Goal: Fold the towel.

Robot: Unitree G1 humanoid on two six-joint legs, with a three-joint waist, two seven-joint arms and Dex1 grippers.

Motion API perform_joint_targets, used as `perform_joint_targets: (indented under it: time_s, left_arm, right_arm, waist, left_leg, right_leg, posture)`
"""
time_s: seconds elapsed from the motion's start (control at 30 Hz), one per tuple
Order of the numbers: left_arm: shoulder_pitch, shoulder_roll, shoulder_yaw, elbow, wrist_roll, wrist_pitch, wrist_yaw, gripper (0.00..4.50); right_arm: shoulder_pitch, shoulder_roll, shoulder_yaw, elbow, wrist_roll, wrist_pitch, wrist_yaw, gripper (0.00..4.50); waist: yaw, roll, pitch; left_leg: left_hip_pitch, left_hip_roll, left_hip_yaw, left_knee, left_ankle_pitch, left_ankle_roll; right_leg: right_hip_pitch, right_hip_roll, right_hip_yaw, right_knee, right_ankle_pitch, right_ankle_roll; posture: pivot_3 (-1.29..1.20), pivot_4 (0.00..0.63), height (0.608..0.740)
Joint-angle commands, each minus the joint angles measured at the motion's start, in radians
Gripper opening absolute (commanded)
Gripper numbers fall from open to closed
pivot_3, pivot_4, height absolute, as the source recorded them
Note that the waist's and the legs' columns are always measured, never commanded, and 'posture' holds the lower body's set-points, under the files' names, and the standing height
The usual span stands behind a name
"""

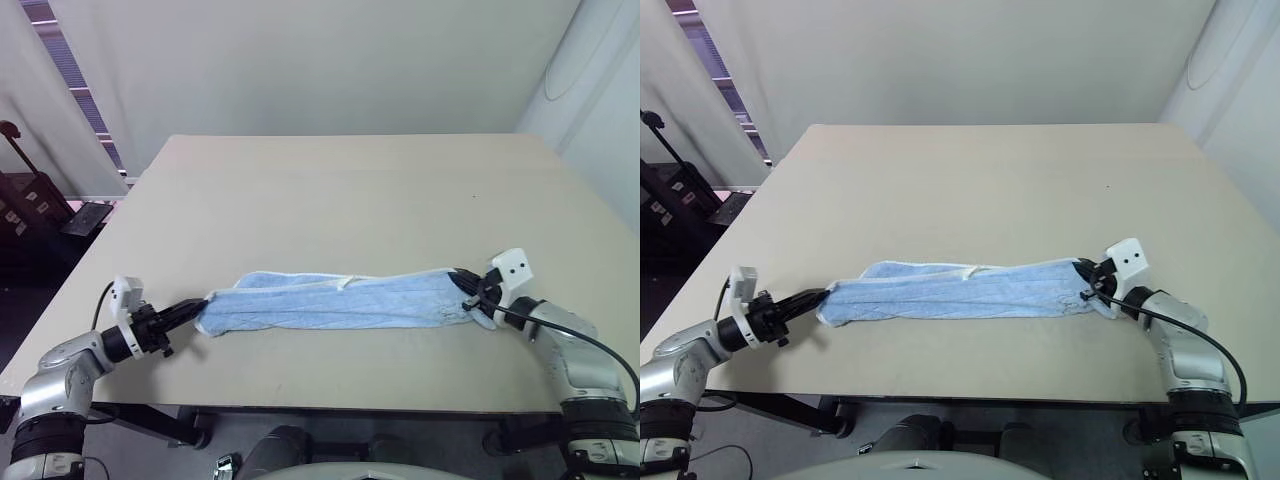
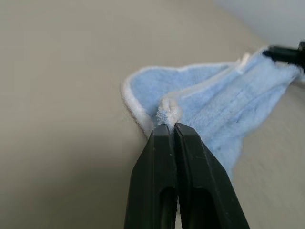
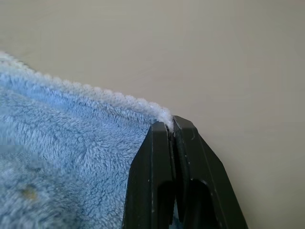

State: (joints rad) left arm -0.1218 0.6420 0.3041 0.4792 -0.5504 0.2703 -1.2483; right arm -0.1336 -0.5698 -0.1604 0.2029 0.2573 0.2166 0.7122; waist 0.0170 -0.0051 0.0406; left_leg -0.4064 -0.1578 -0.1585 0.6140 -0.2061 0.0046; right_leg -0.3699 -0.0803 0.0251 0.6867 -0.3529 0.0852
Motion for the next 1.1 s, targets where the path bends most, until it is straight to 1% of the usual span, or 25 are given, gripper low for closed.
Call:
perform_joint_targets:
  time_s: [0.03, 0.1, 0.17, 0.33, 0.43, 0.8, 0.87, 1.1]
  left_arm:
    - [-0.114, 0.038, 0.057, 0.184, 0.027, -0.12, 0.007, 0.02]
    - [-0.192, 0.015, 0.042, 0.256, 0.035, -0.145, 0.013, 0.02]
    - [-0.244, -0.002, 0.026, 0.294, 0.028, -0.128, -0.022, 0.02]
    - [-0.306, -0.026, -0.04, 0.399, 0.083, -0.161, -0.143, 0.02]
    - [-0.328, -0.046, -0.062, 0.443, 0.113, -0.189, -0.168, 0.02]
    - [-0.433, -0.106, -0.05, 0.581, 0.16, -0.3, -0.115, 0.02]
    - [-0.446, -0.122, -0.059, 0.572, 0.167, -0.299, -0.105, 0.02]
    - [-0.449, -0.186, -0.08, 0.445, 0.166, -0.233, -0.041, 0.02]
  right_arm:
    - [-0.023, -0.007, -0.026, 0.013, -0.009, -0.025, -0.028, 0.0]
    - [-0.016, -0.01, -0.034, 0.008, 0.004, -0.019, -0.026, 0.0]
    - [-0.005, -0.015, -0.043, -0.002, 0.013, -0.019, -0.023, 0.0]
    - [0.014, -0.014, -0.068, -0.023, 0.022, -0.015, -0.032, 0.0]
    - [0.03, -0.016, -0.089, -0.045, 0.032, -0.004, -0.036, 0.0]
    - [0.075, -0.021, -0.127, -0.086, 0.046, 0.016, -0.06, 0.0]
    - [0.079, -0.027, -0.141, -0.083, 0.049, 0.018, -0.065, 0.0]
    - [0.068, -0.037, -0.171, -0.064, 0.047, 0.01, -0.087, 0.0]
  waist:
    - [-0.001, 0.0, 0.0]
    - [-0.003, -0.001, -0.001]
    - [-0.004, -0.001, -0.001]
    - [-0.009, -0.001, -0.001]
    - [-0.007, -0.001, -0.001]
    - [-0.004, -0.002, -0.002]
    - [-0.004, -0.002, -0.002]
    - [-0.004, -0.002, -0.002]
  left_leg:
    - [0.0, 0.0, 0.0, 0.0, 0.0, 0.0]
    - [0.0, 0.0, 0.0, 0.001, 0.0, 0.0]
    - [0.0, 0.0, 0.0, 0.001, 0.0, 0.0]
    - [0.0, 0.0, 0.0, 0.0, 0.0, 0.0]
    - [0.0, 0.0, -0.001, -0.001, 0.0, 0.0]
    - [0.0, 0.0, -0.001, 0.001, 0.0, 0.0]
    - [0.0, 0.0, -0.001, 0.001, 0.0, 0.0]
    - [0.0, 0.0, -0.001, 0.001, 0.0, 0.0]
  right_leg:
    - [0.0, 0.0, 0.0, 0.0, 0.0, 0.0]
    - [0.0, 0.0, 0.0, 0.0, 0.001, 0.001]
    - [0.0, 0.0, 0.0, 0.0, 0.002, 0.003]
    - [-0.001, 0.001, 0.001, 0.0, 0.003, 0.004]
    - [-0.001, 0.001, 0.0, 0.001, 0.003, 0.004]
    - [0.0, 0.001, 0.0, 0.001, 0.003, 0.004]
    - [0.0, 0.001, 0.0, 0.001, 0.003, 0.004]
    - [0.0, 0.001, 0.0, 0.001, 0.004, 0.006]
  posture:
    - [0.0, 0.0, 0.74]
    - [0.0, 0.0, 0.74]
    - [0.0, 0.0, 0.74]
    - [0.0, 0.0, 0.74]
    - [0.0, 0.0, 0.74]
    - [0.0, 0.0, 0.74]
    - [0.0, 0.0, 0.74]
    - [0.0, 0.0, 0.74]
